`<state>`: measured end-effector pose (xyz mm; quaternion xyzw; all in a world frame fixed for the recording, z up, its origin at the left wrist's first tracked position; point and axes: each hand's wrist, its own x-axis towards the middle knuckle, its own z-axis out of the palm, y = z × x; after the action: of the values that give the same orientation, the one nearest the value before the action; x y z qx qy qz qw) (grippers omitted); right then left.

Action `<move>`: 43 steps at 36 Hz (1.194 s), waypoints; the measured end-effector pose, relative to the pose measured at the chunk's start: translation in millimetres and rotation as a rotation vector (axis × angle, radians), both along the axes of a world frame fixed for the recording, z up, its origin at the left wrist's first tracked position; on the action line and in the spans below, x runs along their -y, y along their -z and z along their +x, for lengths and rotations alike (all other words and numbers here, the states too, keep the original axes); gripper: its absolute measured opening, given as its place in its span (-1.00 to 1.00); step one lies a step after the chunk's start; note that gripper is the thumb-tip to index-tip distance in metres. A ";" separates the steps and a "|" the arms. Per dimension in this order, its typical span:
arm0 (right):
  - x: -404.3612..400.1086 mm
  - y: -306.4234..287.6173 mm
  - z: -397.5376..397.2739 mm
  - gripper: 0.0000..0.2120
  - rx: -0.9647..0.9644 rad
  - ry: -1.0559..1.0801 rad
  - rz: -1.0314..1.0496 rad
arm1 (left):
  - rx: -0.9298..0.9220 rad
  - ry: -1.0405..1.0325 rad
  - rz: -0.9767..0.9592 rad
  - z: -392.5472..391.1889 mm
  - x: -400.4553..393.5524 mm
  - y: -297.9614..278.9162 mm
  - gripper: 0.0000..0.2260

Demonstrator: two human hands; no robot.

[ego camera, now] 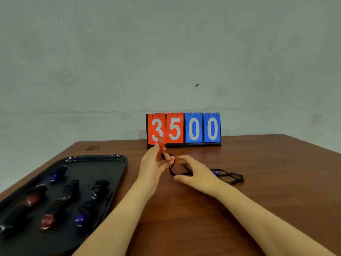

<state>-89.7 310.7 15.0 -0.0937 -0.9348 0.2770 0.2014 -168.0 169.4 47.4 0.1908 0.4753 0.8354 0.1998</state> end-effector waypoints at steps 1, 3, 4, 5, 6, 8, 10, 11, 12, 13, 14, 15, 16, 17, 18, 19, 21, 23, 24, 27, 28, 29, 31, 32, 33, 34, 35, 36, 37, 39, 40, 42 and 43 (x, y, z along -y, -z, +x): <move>4.9 2.4 -2.8 -0.38 0.034 -0.010 0.063 | -0.010 0.013 -0.006 3.3 -0.3 -0.8 -0.78; 11.0 6.5 -6.4 -0.45 0.100 -0.036 0.175 | -0.011 0.012 -0.004 6.2 -0.1 -3.0 -0.77; 11.9 8.3 -7.7 -0.54 0.114 -0.056 0.234 | -0.012 0.007 0.007 5.4 0.0 -3.8 -0.77; 13.2 8.2 -7.9 -0.64 0.107 -0.069 0.269 | -0.015 0.000 0.019 3.7 0.4 -4.4 -0.77; 13.1 8.0 -7.9 -0.72 0.087 -0.064 0.263 | -0.019 -0.014 0.031 1.0 1.1 -4.2 -0.77; 11.2 6.0 -6.3 -0.79 0.041 -0.053 0.176 | -0.015 -0.061 0.051 -5.6 3.0 -2.0 -0.77; 7.4 4.3 -4.3 -0.75 0.009 -0.065 0.045 | -0.006 -0.127 0.042 -12.6 4.4 0.5 -0.77; 5.2 3.5 -2.9 -0.74 -0.003 -0.068 -0.019 | 0.002 -0.164 0.027 -16.5 4.4 2.1 -0.78; 3.0 2.2 -1.3 -0.72 -0.011 -0.065 -0.073 | 0.005 -0.203 0.004 -20.6 3.9 3.6 -0.79; 0.8 0.6 0.0 -0.71 -0.025 -0.052 -0.115 | -0.002 -0.241 -0.023 -24.3 3.2 5.3 -0.80; -2.2 -0.7 0.7 -0.69 -0.049 -0.024 -0.136 | -0.023 -0.280 -0.050 -28.5 2.6 7.5 -0.80; -5.5 -2.3 1.0 -0.68 -0.082 0.021 -0.129 | -0.057 -0.318 -0.076 -31.7 2.1 9.7 -0.80; -9.6 -3.8 1.3 -0.66 -0.116 0.077 -0.096 | -0.100 -0.357 -0.096 -34.2 1.9 12.1 -0.80; -12.8 -6.5 2.2 -0.65 -0.140 0.129 -0.056 | -0.145 -0.398 -0.110 -36.4 2.3 14.2 -0.80; -16.7 -9.0 3.8 -0.63 -0.146 0.173 -0.010 | -0.184 -0.439 -0.121 -37.7 2.4 16.1 -0.79; -20.3 -11.9 6.0 -0.62 -0.136 0.207 0.036 | -0.207 -0.479 -0.129 -39.4 2.6 17.8 -0.79; -29.9 -17.4 12.2 -0.61 -0.112 0.272 0.112 | -0.179 -0.534 -0.129 -44.0 3.4 20.7 -0.78; -41.5 -21.6 18.8 -0.59 -0.146 0.326 0.127 | -0.078 -0.571 -0.117 -49.8 6.2 22.3 -0.77; -46.8 -23.2 22.2 -0.58 -0.178 0.349 0.124 | -0.020 -0.585 -0.110 -53.2 8.3 23.0 -0.78; -54.4 -29.3 28.6 -0.55 -0.241 0.373 -0.005 | 0.110 -0.583 -0.084 -60.2 12.1 25.2 -0.79; -53.4 -31.9 29.1 -0.55 -0.263 0.360 -0.140 | 0.115 -0.578 -0.098 -60.0 12.2 25.6 -0.77; -52.4 -35.0 30.3 -0.57 -0.301 0.334 -0.332 | 0.100 -0.584 -0.126 -59.2 11.7 25.4 -0.74; -56.0 -40.9 34.6 -0.61 -0.438 0.225 -0.814 | 0.051 -0.607 -0.159 -56.1 10.5 24.9 -0.73; -59.4 -43.5 37.2 -0.63 -0.518 0.127 -1.041 | 0.039 -0.617 -0.164 -55.2 10.5 24.9 -0.75; -64.1 -45.3 40.5 -0.65 -0.590 0.032 -1.217 | 0.033 -0.625 -0.166 -54.4 10.9 24.6 -0.76; -68.1 -46.7 43.5 -0.66 -0.650 -0.029 -1.328 | 0.034 -0.632 -0.167 -54.1 12.0 24.6 -0.75; -70.8 -47.7 45.5 -0.67 -0.694 -0.055 -1.387 | 0.037 -0.636 -0.171 -54.2 13.1 24.7 -0.74; -73.4 -46.9 47.2 -0.67 -0.722 -0.061 -1.406 | 0.039 -0.631 -0.186 -54.8 13.9 25.6 -0.74; -74.6 -46.5 47.9 -0.67 -0.734 -0.050 -1.406 | 0.038 -0.615 -0.211 -54.5 14.1 26.4 -0.76; -73.2 -45.7 46.6 -0.68 -0.690 0.061 -1.324 | 0.046 -0.539 -0.267 -51.8 12.5 27.3 -0.80; -71.7 -44.3 44.9 -0.69 -0.632 0.170 -1.195 | 0.060 -0.479 -0.286 -49.3 10.4 27.0 -0.81; -66.3 -38.9 40.4 -0.70 -0.469 0.410 -0.759 | 0.048 -0.364 -0.316 -42.2 5.5 24.5 -0.81; -63.0 -34.8 38.1 -0.68 -0.398 0.480 -0.511 | 0.005 -0.318 -0.343 -38.4 2.4 22.8 -0.80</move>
<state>-51.7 373.7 49.8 -0.3011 -0.7302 0.4581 0.4078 -206.3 167.1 24.6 0.0749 0.6338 0.7638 0.0963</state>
